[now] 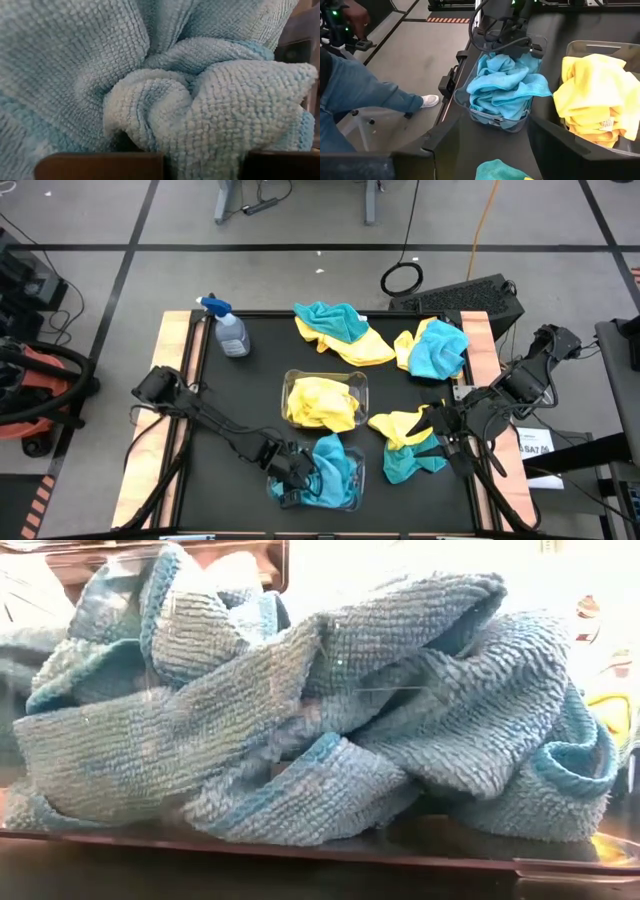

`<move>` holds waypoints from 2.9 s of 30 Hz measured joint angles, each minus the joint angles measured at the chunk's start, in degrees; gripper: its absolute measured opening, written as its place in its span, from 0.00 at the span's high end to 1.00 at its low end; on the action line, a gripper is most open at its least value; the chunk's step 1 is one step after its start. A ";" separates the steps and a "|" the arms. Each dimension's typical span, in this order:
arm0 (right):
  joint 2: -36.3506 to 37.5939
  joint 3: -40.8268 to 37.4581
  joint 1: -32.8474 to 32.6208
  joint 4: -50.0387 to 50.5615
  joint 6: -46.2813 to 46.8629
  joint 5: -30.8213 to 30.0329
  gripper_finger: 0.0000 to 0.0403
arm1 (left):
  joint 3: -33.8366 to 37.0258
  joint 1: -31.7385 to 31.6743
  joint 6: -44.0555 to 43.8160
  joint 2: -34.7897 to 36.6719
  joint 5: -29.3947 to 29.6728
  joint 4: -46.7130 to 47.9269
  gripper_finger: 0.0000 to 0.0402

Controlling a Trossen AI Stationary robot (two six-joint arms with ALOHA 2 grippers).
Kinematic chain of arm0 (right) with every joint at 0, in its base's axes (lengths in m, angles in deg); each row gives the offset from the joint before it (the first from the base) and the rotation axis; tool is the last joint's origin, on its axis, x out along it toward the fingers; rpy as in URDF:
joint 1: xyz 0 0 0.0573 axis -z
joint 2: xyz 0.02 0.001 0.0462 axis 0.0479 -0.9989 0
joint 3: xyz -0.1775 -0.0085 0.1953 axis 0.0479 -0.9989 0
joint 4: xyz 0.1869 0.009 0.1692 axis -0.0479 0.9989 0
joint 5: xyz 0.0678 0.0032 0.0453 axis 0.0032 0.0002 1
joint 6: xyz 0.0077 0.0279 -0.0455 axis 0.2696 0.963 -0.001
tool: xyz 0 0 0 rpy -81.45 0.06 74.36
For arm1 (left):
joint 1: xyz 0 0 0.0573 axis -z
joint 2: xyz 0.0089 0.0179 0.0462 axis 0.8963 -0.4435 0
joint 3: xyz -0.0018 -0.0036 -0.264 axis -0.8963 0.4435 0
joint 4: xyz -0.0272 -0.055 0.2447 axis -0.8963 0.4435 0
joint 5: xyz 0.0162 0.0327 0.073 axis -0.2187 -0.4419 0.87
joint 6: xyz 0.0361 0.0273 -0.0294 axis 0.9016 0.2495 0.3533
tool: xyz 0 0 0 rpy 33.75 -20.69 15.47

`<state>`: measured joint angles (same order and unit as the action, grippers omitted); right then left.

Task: Sort microfiber towel by color & place in baskets
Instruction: Put the blue microfiber cloth into the bottom transparent bin

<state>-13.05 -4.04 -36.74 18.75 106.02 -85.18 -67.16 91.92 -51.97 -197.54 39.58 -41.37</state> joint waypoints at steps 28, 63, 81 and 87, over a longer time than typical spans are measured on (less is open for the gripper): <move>3.17 0.00 0.00 1.46 -3.97 -2.97 0.47 | -5.33 -0.86 -4.82 10.14 -8.02 4.77 0.32; 3.34 0.00 1.22 1.03 -8.17 -7.56 0.47 | -6.01 -1.31 4.33 13.89 -1.07 8.72 0.96; 3.32 0.00 1.64 1.03 -6.75 -7.32 0.47 | -6.14 -1.69 4.35 -2.11 -13.73 11.29 0.95; 3.32 0.00 1.64 1.04 -6.21 -7.32 0.47 | -6.01 -2.04 1.26 -0.49 -15.84 11.85 0.90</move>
<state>-9.73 -4.04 -35.10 19.80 99.81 -92.49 -73.17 89.88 -50.72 -198.02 23.74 -29.52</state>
